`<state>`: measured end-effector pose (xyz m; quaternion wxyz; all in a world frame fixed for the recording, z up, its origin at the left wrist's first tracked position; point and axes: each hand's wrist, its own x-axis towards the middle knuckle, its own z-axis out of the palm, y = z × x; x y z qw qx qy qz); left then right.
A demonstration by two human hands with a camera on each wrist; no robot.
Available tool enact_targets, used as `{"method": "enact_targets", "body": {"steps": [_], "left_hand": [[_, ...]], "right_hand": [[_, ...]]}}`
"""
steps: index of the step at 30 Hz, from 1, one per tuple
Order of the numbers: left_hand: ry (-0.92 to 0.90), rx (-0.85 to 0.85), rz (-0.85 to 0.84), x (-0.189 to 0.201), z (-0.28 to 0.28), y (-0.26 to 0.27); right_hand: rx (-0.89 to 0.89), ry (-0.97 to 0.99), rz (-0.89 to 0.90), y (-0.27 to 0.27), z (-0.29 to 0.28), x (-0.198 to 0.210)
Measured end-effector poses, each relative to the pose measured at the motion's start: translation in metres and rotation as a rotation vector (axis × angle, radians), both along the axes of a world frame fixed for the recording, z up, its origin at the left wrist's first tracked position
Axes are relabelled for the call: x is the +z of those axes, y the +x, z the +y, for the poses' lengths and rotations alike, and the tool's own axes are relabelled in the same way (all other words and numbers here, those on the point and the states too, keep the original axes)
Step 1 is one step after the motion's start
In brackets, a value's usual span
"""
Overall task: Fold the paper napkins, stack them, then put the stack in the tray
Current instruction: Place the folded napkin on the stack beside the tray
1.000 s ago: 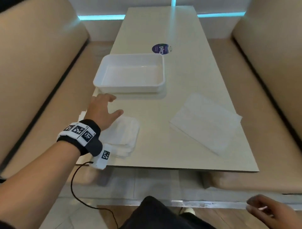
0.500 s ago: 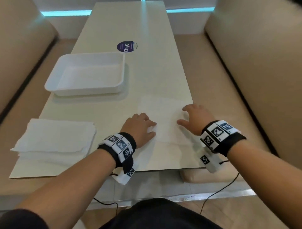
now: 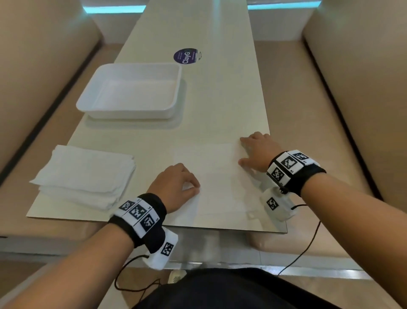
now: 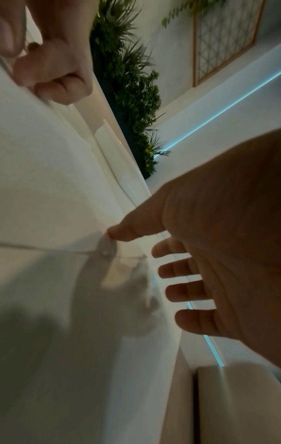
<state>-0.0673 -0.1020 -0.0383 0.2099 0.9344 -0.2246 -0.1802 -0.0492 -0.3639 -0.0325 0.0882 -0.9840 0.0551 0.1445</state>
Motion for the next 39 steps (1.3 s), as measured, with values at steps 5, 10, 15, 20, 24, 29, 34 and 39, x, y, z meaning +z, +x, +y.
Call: {"method": "enact_targets", "body": {"steps": [5,10,15,20,24,29,34,39], "left_hand": [[-0.026,0.296,-0.039,-0.002,0.003,0.017],[-0.046,0.416,0.070,-0.010,0.004,0.030],[-0.130,0.458,0.107,-0.010,0.007,0.034],[-0.308,0.518,0.198,-0.001,0.007,0.042],[-0.410,0.474,0.223,0.006,0.005,0.053],[-0.586,0.490,0.203,0.005,0.007,0.062],[-0.751,0.481,0.305,0.015,0.005,0.063],[-0.876,0.483,0.304,0.032,0.006,0.059]], "right_hand": [[-0.082,0.144,0.029,0.007,0.001,0.003],[-0.148,0.437,-0.056,0.002,0.004,0.006],[-0.170,0.630,-0.180,-0.002,0.003,0.012],[-0.173,1.021,-0.207,-0.013,0.000,0.032],[-0.128,1.060,-0.204,-0.017,-0.006,0.039],[-0.171,0.839,-0.319,-0.017,-0.012,0.035],[-0.221,0.638,-0.487,-0.013,-0.003,0.036],[-0.323,0.913,-0.420,-0.011,0.003,0.044]]}}
